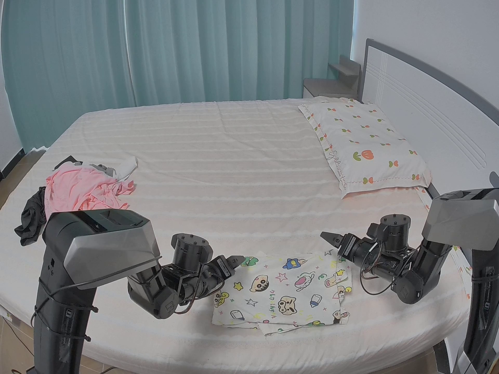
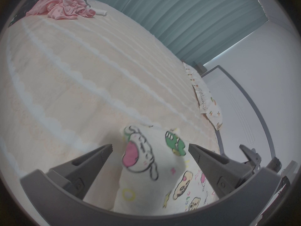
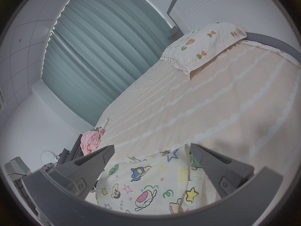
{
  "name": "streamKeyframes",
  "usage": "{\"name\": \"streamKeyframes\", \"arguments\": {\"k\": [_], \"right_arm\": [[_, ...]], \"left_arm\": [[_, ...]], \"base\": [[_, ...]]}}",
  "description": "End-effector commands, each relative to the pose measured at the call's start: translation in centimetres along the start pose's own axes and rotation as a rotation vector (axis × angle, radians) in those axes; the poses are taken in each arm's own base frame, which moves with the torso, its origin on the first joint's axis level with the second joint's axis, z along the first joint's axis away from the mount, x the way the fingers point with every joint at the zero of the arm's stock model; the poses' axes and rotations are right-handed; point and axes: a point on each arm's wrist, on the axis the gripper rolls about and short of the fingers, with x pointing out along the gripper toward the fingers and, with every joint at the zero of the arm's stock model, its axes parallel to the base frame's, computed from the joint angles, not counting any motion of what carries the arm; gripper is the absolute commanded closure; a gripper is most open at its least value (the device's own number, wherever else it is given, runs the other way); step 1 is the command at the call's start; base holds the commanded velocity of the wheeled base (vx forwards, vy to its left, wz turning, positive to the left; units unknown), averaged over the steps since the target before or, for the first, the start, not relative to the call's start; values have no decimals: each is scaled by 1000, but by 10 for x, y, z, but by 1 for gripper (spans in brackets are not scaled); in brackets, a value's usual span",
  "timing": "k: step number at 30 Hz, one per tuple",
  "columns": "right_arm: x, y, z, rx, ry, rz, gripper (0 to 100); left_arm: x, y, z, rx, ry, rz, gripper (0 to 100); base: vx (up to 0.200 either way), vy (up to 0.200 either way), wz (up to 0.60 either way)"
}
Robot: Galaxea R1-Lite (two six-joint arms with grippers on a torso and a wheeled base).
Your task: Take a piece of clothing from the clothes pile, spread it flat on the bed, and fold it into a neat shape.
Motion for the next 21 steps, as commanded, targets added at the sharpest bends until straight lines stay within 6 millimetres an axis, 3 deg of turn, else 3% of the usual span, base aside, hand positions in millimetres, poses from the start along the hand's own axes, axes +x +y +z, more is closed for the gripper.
{"name": "streamKeyframes", "arguments": {"k": [1, 8, 9, 21], "right_arm": [[0, -1, -1, -1, 3, -1, 0], [-1, 0, -3, -3, 6, 1, 0], [-2, 0, -2, -3, 6, 1, 0], [-1, -1, -5, -6, 15, -5, 0]], "left_arm": [[-10, -4, -1, 5, 14, 2, 0], [4, -11, 8, 32, -7, -13, 0], [5, -10, 7, 37, 7, 2, 100], [5, -6, 8, 141, -50, 93, 100]], "base": [[0, 0, 0], [0, 0, 0], [0, 0, 0], [0, 0, 0]]}}
